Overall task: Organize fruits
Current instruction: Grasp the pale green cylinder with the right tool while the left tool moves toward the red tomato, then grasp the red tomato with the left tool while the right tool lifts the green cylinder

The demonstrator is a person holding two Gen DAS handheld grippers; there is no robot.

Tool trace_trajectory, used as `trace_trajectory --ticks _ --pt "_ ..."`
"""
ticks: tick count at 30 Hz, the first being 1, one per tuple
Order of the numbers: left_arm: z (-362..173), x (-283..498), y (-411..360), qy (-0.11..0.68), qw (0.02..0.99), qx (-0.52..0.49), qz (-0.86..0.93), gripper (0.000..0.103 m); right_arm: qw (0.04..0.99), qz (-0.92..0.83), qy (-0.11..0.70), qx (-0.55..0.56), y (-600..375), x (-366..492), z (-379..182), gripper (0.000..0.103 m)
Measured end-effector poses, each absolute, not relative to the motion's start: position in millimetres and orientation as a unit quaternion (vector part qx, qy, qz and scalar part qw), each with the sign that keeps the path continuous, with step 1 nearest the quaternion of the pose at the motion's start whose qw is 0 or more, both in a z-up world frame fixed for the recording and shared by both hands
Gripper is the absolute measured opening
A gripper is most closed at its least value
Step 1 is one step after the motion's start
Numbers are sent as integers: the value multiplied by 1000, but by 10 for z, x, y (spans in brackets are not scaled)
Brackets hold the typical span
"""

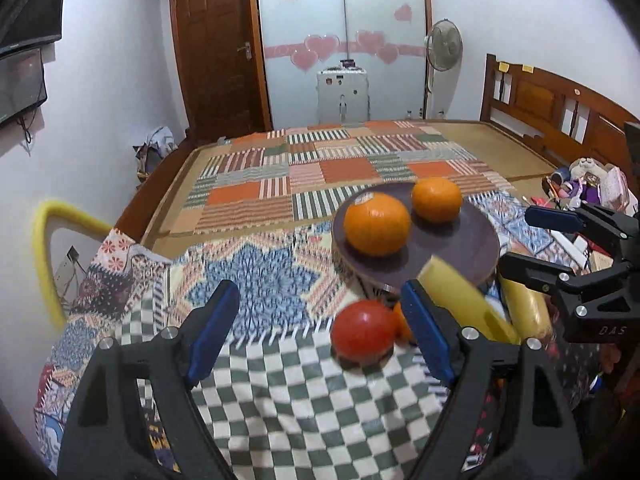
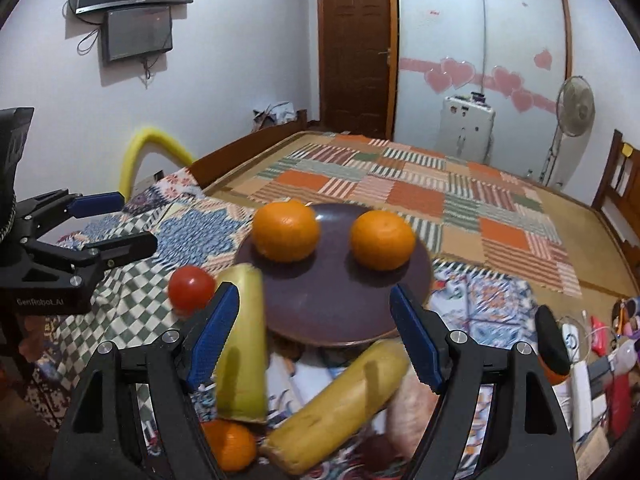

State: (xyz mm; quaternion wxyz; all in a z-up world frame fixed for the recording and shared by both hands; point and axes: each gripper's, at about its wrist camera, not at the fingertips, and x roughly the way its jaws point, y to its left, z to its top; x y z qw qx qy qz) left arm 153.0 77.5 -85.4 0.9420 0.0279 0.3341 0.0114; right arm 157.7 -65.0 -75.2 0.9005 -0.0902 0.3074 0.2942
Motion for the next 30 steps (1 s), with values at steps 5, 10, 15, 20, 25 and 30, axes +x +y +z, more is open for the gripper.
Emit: trace_trajectory --ticks 5,10,15,20,25,30 --pt "-1080 1439 776 352 936 30 8 83 890 307 326 -91 -557 1554 -888 73" --pt "-1231 1399 775 363 931 31 6 83 875 319 349 -103 -434 1554 -1012 59" --pt "-1291 1379 793 366 931 17 -1 83 863 330 366 -110 -349 1574 -1067 48" --pt "-1325 1392 799 368 930 14 -3 83 857 336 373 -118 -289 1550 -1108 36" --pt "-1346 1420 802 373 928 11 -5 83 854 341 378 -106 -284 1551 -1105 34" --pt "-1346 1481 769 374 927 7 -12 83 861 341 367 -88 -315 1548 -1075 34"
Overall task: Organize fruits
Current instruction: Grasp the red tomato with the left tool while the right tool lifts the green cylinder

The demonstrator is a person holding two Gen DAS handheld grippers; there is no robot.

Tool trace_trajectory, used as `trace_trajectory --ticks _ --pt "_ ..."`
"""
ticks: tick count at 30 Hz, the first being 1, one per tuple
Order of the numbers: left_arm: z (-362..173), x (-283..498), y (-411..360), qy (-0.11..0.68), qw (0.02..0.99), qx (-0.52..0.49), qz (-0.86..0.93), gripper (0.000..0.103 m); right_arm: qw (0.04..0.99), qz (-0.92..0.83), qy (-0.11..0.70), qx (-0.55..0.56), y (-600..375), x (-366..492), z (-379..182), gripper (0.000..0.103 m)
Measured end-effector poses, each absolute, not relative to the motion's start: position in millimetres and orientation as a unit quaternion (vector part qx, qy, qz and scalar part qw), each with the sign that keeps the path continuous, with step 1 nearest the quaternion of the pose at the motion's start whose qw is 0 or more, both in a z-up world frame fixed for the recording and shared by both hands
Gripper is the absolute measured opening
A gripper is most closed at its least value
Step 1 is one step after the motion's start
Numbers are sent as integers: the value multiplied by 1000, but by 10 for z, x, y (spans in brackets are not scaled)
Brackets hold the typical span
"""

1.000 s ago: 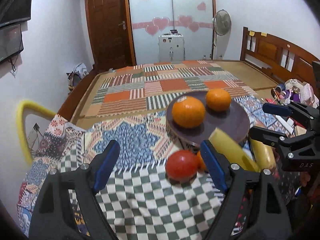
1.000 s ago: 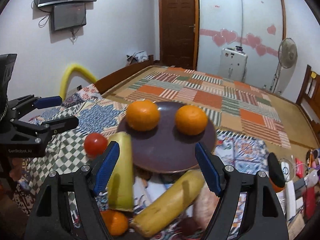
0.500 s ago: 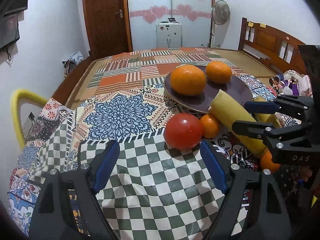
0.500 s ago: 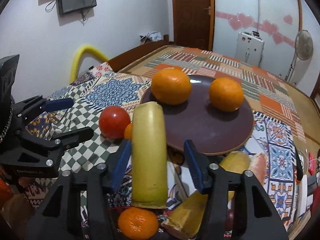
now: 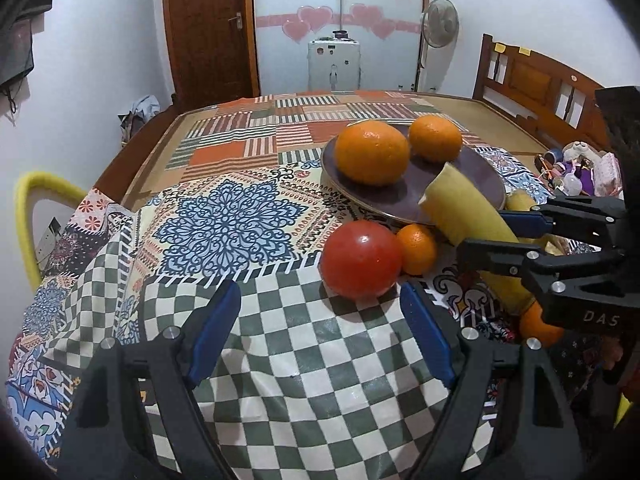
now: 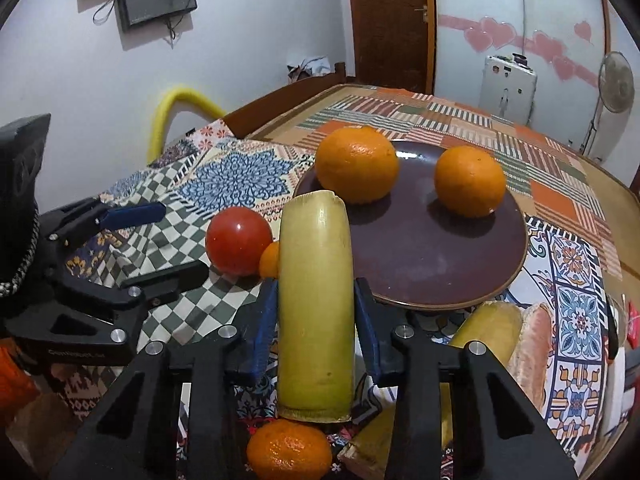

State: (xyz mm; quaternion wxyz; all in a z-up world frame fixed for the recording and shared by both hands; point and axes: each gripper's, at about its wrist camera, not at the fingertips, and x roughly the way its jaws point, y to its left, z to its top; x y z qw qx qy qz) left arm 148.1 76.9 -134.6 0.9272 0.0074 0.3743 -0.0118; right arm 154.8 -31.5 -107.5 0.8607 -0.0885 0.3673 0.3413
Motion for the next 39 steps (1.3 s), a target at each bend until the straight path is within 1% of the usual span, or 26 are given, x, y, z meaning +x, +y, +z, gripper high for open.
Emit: trace_trajectory --ticks 13,17,19,21,32,39 --pt "-1394 1693 673 382 924 0 -24 69 880 340 325 -63 -477 1532 -844 34" --pt "-1390 1724 636 383 923 4 -32 62 884 337 320 -56 -531 1566 -810 34" --pt "-1398 1747 620 388 921 4 -40 54 885 335 318 -52 -572 1576 -805 34" --pt "-1394 1752 609 388 920 2 -48 50 887 332 317 -49 -615 1581 -794 34" --pt "-1381 1695 618 386 921 -4 -44 46 898 314 305 -37 -783 1591 -719 34" --pt "-1219 1627 655 369 929 -4 -36 46 906 302 296 -29 -890 1658 -634 34"
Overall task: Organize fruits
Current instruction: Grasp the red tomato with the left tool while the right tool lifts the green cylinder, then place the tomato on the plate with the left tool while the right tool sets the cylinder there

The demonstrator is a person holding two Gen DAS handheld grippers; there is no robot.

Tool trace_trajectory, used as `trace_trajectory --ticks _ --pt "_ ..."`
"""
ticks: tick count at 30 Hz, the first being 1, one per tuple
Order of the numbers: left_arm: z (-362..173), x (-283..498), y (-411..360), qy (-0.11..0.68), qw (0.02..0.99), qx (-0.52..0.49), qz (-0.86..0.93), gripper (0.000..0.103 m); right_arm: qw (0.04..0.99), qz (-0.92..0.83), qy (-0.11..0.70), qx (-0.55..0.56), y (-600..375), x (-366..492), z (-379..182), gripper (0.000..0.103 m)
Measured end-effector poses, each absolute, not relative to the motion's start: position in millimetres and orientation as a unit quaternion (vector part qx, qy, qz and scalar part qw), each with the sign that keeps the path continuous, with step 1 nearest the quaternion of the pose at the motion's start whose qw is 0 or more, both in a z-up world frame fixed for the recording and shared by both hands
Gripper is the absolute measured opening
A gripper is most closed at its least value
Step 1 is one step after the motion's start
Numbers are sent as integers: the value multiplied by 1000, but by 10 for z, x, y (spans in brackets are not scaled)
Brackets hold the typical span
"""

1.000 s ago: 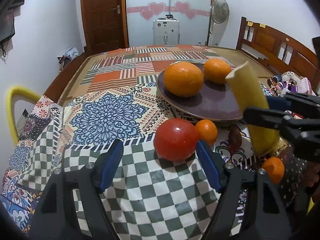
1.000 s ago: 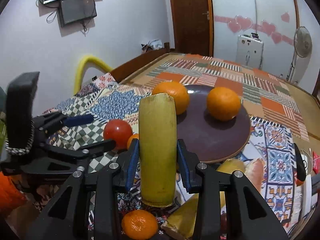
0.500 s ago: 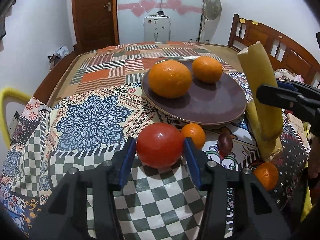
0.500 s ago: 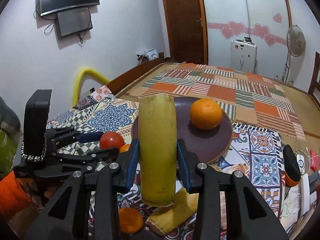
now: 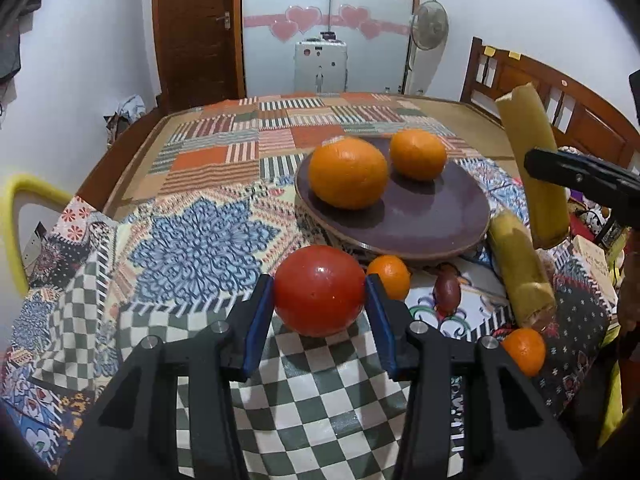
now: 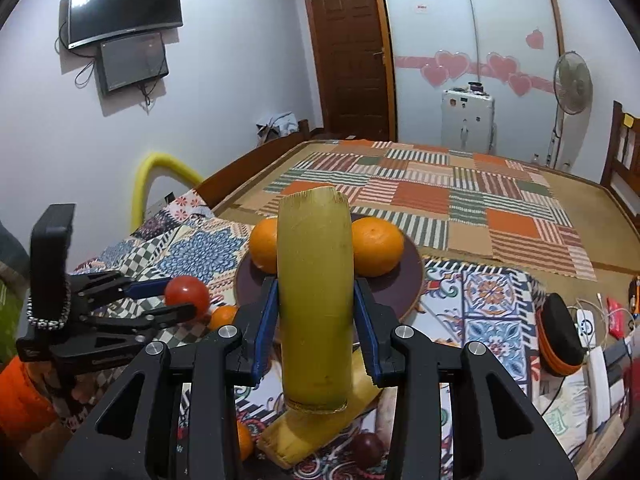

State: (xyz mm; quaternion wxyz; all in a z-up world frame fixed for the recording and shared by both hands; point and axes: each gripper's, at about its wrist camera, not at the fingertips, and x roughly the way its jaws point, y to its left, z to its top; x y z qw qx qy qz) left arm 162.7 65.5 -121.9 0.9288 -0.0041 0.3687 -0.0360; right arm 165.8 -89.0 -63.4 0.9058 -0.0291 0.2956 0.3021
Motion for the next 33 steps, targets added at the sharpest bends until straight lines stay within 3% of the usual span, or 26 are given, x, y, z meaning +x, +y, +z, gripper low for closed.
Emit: trace_trajectory --ticks 10,33 --pt "-949 1733 527 338 940 -2 -50 46 911 294 287 -32 -889 1821 -554 34" --pt "-1158 2120 283 353 933 5 -63 46 886 295 351 -77 -468 2278 -817 34"
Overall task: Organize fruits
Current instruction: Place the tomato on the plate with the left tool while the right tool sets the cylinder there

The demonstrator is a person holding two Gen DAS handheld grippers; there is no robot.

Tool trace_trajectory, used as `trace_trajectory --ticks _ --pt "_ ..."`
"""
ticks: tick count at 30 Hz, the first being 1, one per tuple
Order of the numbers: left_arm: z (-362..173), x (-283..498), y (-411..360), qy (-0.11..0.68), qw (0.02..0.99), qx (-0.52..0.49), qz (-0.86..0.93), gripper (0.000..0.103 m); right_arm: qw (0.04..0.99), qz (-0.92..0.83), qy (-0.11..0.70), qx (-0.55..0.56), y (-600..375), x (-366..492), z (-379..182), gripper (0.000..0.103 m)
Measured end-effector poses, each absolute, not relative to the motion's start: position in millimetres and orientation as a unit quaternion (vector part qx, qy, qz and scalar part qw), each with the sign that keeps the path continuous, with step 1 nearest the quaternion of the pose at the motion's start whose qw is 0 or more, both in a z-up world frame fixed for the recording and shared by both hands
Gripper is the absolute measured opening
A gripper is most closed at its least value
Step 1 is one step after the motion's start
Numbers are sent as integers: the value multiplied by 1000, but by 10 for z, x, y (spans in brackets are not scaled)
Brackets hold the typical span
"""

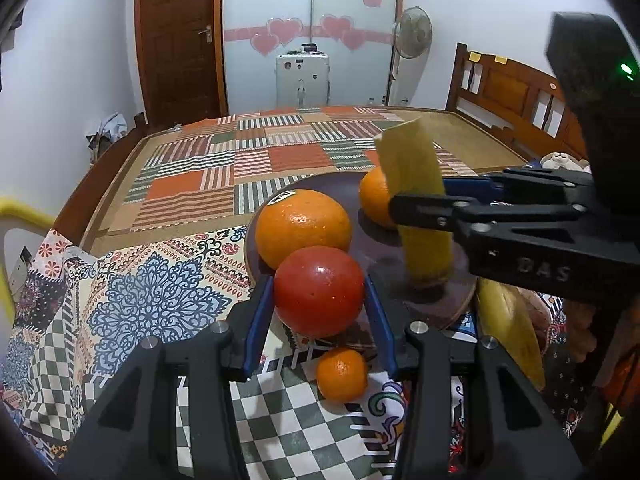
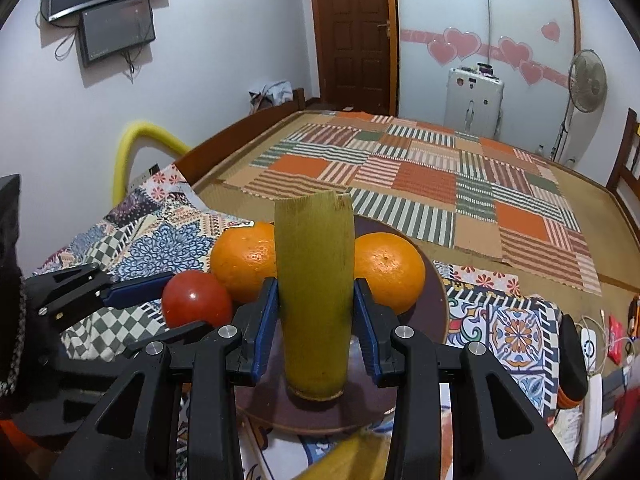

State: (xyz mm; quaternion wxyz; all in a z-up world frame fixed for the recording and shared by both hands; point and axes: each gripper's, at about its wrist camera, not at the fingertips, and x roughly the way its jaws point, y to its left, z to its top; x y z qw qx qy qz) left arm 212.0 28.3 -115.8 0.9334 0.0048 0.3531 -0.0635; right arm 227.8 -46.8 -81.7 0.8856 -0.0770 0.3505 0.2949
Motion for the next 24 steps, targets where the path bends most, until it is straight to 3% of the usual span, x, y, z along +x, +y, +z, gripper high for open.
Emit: trace_trajectory --ticks 14,24 --pt "-1192 2158 269 357 932 7 -62 49 881 284 370 -84 -361 2444 -836 34" --pt "-1189 2170 300 358 932 0 -56 60 885 278 363 -87 -392 2426 -777 36"
